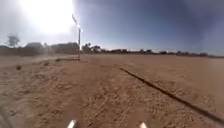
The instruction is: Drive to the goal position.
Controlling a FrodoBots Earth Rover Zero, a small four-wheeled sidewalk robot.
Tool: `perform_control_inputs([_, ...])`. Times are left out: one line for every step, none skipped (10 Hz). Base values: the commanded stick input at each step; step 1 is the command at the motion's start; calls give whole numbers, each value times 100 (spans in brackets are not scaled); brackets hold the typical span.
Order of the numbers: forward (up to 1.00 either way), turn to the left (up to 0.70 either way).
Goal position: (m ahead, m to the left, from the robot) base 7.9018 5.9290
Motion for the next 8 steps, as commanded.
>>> perform_control_inputs([70, 0])
perform_control_inputs([70, 0])
perform_control_inputs([70, 0])
perform_control_inputs([70, 0])
perform_control_inputs([70, 0])
perform_control_inputs([70, 0])
perform_control_inputs([70, 0])
perform_control_inputs([70, 0])
